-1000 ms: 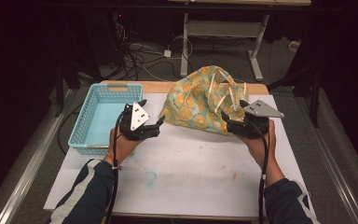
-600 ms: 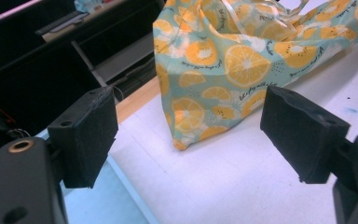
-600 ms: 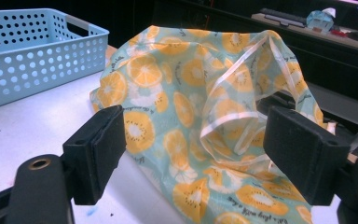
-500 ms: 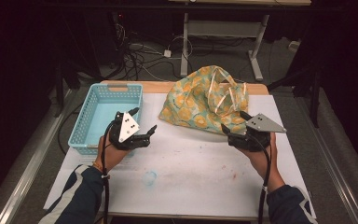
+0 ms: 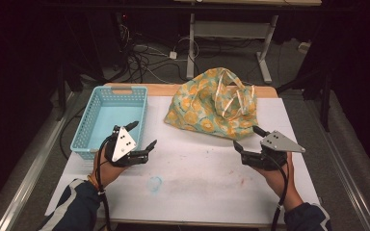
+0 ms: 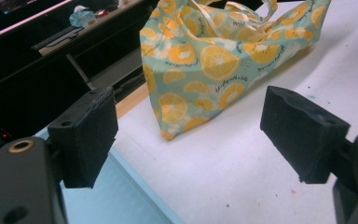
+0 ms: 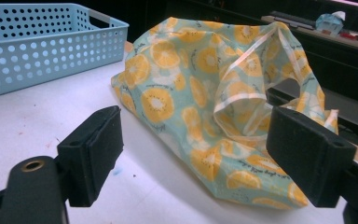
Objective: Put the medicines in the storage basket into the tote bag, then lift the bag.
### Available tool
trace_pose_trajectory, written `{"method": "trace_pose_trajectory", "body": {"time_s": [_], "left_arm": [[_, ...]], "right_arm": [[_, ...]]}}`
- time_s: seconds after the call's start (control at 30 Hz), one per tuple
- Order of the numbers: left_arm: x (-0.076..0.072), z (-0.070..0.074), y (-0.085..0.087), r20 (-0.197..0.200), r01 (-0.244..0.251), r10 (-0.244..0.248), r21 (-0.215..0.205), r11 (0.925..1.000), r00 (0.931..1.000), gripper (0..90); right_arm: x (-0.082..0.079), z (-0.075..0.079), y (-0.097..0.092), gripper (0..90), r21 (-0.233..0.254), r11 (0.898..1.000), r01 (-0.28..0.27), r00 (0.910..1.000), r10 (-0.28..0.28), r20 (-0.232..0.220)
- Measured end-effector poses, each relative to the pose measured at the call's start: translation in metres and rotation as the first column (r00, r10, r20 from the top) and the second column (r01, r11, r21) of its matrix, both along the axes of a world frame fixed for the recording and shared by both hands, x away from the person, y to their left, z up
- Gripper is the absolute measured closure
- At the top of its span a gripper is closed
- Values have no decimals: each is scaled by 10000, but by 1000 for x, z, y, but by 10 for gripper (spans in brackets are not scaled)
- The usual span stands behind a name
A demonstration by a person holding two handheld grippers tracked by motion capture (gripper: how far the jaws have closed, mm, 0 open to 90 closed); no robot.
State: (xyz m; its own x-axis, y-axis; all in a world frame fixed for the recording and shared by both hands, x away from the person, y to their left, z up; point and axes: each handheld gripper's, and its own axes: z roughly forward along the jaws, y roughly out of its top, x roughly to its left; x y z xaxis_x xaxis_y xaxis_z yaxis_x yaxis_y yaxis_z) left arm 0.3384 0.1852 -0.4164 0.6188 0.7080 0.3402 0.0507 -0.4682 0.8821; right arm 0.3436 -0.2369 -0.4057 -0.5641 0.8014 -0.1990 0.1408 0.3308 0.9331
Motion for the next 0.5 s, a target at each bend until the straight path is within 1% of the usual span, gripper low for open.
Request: {"method": "trace_pose_trajectory", "body": {"time_s": [0.13,0.23,0.3,0.37,0.43,0.5], "left_arm": [[-12,-5,3,92,41,-42,95,9999,9999,187],[-19,-8,4,-47,115,-115,133,9998,9999,187],[-25,-9,6,53,85,-86,187,9998,9999,187],[-29,-10,8,29,101,-101,182,9998,9999,187],[-33,-12,12,31,-16,16,185,9998,10000,187],[-36,-15,16,-99,-70,72,186,9998,9999,187]], "right_arm": [[-9,-2,-3,183,71,10000,-46,9999,46,103],[-15,-4,-5,176,39,10000,-69,9998,68,175],[-19,-6,-5,173,-58,9999,-92,9998,93,177],[-23,-9,-6,173,22,9998,-209,9996,208,179],[-27,-13,-7,173,17,9996,-272,9996,272,100],[-31,-19,-8,173,53,9994,-337,9994,337,-34]]}}
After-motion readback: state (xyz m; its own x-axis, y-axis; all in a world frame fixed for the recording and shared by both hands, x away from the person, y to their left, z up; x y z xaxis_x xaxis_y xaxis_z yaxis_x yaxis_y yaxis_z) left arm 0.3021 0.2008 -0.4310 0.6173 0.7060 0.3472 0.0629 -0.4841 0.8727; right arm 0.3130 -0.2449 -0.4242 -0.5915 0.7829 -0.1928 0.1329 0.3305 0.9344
